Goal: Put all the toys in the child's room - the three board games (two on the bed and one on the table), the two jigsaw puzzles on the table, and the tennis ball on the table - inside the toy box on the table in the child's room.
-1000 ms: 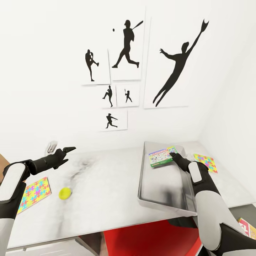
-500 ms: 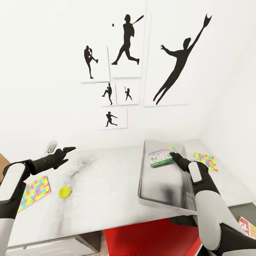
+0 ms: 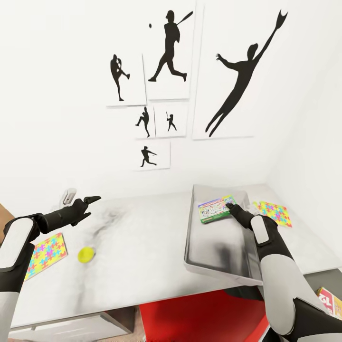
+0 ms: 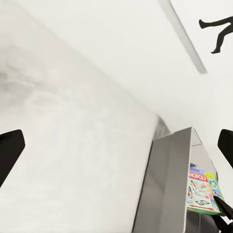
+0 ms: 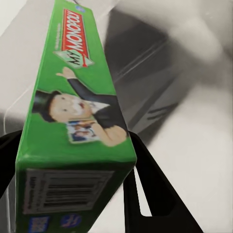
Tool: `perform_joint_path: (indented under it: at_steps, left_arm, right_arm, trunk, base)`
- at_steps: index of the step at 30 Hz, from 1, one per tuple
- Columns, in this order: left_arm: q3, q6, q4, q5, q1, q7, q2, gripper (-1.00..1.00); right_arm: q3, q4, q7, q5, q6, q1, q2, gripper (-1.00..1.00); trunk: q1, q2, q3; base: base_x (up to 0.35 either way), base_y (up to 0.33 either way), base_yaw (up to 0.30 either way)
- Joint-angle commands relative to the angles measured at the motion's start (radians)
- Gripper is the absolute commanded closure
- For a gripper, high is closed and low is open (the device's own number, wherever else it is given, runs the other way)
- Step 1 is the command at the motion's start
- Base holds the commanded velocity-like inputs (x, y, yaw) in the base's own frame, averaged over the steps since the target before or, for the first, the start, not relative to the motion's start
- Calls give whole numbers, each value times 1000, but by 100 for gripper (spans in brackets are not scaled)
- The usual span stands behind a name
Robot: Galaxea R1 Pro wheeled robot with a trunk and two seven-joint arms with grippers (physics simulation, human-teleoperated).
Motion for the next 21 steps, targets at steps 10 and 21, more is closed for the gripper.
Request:
perform_joint_path:
  at_steps: [10,21]
  left_arm:
    - [3,4,-1,11,-1,10,0,-100]
    - [2,4,-1,11,-1,10,0,-100]
  right_arm:
    - [31,-1,-5,-10,-73,-1,2,100]
    - [78,0,-5,-10,-121,-1,6,100]
  trunk:
    - [1,-2,-4]
    - [1,-2,-5]
  base:
    - [0,0,0]
    - [0,0,0]
